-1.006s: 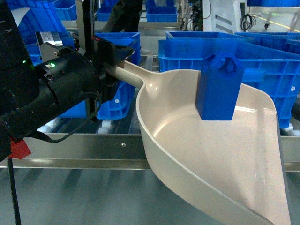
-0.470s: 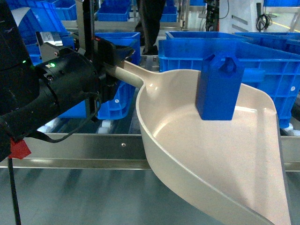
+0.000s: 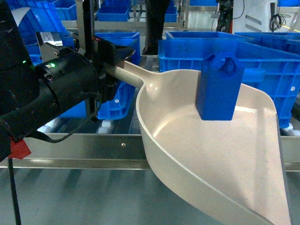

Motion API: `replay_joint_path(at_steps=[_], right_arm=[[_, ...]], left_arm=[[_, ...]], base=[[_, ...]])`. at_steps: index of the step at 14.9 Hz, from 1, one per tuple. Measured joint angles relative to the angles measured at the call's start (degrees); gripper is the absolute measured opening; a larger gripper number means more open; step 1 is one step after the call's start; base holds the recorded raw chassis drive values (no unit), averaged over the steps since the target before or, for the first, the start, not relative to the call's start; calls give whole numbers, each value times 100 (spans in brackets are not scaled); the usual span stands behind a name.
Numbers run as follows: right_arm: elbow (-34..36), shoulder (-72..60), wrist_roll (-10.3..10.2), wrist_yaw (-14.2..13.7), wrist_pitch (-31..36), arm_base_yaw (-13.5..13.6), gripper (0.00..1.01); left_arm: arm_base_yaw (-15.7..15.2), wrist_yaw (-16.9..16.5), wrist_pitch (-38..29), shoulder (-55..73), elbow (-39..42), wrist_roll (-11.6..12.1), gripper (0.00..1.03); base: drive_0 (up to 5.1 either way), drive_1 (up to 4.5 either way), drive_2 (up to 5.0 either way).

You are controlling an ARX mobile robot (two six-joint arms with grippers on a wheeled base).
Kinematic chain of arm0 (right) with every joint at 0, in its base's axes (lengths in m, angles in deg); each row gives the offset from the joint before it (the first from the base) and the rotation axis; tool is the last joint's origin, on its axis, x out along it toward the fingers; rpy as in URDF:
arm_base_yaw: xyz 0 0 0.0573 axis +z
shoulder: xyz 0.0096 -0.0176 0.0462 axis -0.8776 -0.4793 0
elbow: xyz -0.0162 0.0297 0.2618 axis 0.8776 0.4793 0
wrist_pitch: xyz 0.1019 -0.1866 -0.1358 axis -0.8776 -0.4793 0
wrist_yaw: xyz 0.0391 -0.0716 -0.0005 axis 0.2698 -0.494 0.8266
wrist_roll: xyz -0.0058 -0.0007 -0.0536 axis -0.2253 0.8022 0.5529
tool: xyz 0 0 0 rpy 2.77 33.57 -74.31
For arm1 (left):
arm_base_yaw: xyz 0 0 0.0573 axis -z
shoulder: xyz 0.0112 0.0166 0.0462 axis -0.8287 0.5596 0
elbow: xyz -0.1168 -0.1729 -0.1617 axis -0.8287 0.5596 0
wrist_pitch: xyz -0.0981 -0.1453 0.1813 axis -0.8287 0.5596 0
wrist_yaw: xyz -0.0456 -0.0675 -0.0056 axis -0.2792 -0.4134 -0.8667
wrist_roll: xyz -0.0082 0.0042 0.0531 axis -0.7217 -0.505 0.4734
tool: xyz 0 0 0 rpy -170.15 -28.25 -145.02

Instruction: Place part in tray to right shelf

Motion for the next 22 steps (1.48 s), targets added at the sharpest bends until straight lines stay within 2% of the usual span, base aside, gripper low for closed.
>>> replay_joint_path(at_steps=[11,12,13,14,15,16,17,18,19,20,21,22], right_arm=[[0,0,-2,0,0,0,98],[0,0,-2,0,0,0,98],[0,4,0,0,0,0,98],[0,7,-2,0,-4,0,98],[0,9,-2,0,2,0,98],[0,20,-2,2,2,0,98],[0,20,-2,0,0,0,98],[0,20,-2,0,-2,0,98],[0,20,-2,0,2,0,98],[0,20,-2,0,0,0,98],[0,20,-2,0,0,0,98],[0,20,-2,0,0,0,98]], left_arm=[[0,-2,0,0,0,2,12],[48,247,461,-149,0,-72,12],[125,1296,1585,-844,256,-293,12],[138,1788,1508,-1443,411,-466,12],[44,2015,813,-1834,284,-815,12],[-79,2026,461,-2028,186,-1025,12],[-229,1993,474,-2103,177,-1220,12],[-680,1987,1661,-2087,-107,-1316,12],[-977,2238,2684,-2129,-566,-1368,12],[-1316,2345,3545,-2116,-1095,-1397,12],[-1613,2339,4072,-1991,-1534,-1342,12],[-1777,2463,4448,-1700,-2026,-1154,12]], base=[[0,0,0],[0,0,0],[0,0,0],[0,0,0],[0,0,0],[0,0,0],[0,0,0],[0,0,0],[0,0,0],[0,0,0],[0,0,0],[0,0,0]])
